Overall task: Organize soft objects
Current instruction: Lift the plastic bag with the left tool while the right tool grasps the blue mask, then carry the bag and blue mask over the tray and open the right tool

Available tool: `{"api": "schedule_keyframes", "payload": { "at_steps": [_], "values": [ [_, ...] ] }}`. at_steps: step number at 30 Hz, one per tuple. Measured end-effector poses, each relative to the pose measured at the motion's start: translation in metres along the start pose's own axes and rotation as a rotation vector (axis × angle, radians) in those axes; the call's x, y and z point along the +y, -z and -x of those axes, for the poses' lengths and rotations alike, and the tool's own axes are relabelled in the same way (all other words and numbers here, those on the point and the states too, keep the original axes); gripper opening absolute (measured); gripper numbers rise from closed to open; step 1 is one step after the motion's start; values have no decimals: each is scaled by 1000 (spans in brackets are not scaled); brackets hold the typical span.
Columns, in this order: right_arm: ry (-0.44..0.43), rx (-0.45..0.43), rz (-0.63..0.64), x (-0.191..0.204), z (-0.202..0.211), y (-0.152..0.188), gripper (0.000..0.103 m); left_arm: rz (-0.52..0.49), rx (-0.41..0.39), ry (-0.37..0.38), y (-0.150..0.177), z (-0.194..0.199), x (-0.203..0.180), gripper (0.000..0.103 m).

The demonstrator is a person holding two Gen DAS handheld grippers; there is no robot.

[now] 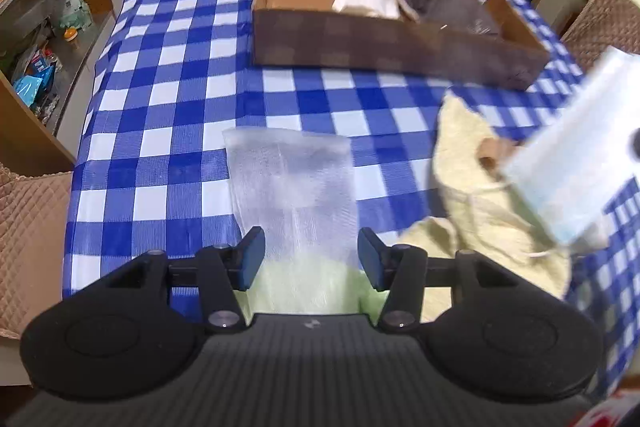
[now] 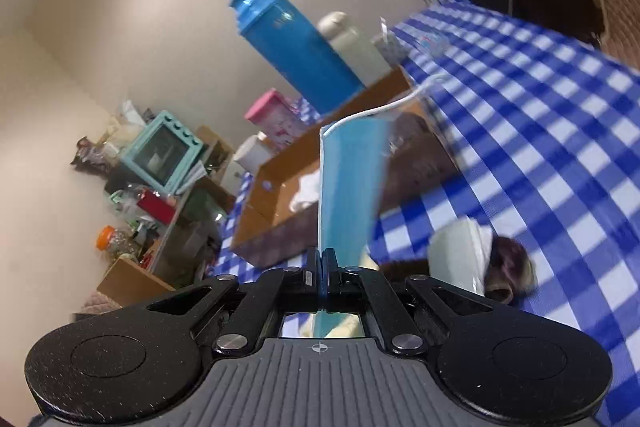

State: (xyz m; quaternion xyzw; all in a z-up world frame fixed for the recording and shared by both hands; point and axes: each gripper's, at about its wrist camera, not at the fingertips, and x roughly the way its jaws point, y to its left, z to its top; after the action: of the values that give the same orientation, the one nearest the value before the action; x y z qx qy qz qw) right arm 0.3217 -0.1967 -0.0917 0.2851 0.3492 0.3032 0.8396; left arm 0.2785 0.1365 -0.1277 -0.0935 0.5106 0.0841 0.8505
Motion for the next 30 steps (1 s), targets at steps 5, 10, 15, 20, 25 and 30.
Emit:
{"api": "schedule_keyframes", "payload": {
  "at_steps": [5,10,15,20,25,30],
  "values": [
    [18,3,37,9,1,-4,0,-27,26,-30,-6,-21,-3,33],
    [23,7,53,11,1,-18,0,-63,20,-36,-7,-25,-1,2],
    [8,3,80,17,3,-32,0,-54,-28,-31,-14,-6,7,2],
    [3,8,123,24,0,-46,0,-57,-105,-38,-30,25,12,2],
    [0,4,164,32,-7,-63,0,-73,-177,-38,-55,48,9,2],
    [-35,-13,192,41,-13,-91,0,-109,-235,-35,-84,59,0,2]
  ]
}}
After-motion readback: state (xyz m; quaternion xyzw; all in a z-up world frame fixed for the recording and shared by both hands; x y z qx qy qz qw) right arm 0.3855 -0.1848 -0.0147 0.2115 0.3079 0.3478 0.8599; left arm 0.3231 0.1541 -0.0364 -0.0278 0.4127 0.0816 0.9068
